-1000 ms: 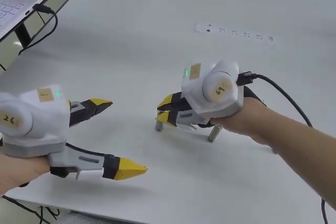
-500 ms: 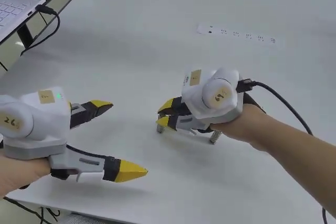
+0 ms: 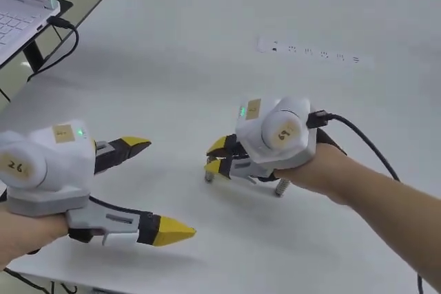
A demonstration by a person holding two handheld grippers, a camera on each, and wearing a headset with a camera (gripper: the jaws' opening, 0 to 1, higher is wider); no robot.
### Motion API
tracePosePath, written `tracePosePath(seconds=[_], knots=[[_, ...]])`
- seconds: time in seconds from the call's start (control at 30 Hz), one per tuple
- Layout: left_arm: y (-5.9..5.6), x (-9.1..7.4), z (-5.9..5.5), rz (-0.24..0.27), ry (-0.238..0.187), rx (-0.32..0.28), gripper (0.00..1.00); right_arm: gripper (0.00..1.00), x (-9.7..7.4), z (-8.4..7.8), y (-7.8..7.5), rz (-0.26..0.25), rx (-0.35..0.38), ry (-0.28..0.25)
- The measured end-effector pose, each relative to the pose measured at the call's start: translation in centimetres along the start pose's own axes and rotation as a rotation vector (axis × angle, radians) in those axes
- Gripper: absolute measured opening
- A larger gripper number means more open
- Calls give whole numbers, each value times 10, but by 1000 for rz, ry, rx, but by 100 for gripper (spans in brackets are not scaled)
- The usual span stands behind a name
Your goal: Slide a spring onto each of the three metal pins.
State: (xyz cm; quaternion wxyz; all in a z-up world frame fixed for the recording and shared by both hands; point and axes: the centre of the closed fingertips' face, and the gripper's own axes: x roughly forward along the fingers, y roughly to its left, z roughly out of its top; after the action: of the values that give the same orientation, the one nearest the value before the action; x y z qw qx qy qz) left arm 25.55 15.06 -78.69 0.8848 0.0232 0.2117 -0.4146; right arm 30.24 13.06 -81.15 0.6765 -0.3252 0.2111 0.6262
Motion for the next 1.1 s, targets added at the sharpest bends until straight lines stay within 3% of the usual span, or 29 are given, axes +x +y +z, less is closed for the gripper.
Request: tracePosePath(seconds=[0.5, 0.7, 0.87, 1.1], knots=[[0, -7, 5, 16, -4, 12, 98, 12, -1, 7, 0, -9, 5, -12], [-6, -4, 12, 11, -1, 29, 98, 15, -7, 10, 1, -20, 20, -27], [-12, 1, 19, 1, 0, 45, 98, 20, -19, 16, -3, -52, 59, -68], [-12, 7, 26, 0, 3, 55, 98, 29, -48, 10, -8, -97, 128, -127]])
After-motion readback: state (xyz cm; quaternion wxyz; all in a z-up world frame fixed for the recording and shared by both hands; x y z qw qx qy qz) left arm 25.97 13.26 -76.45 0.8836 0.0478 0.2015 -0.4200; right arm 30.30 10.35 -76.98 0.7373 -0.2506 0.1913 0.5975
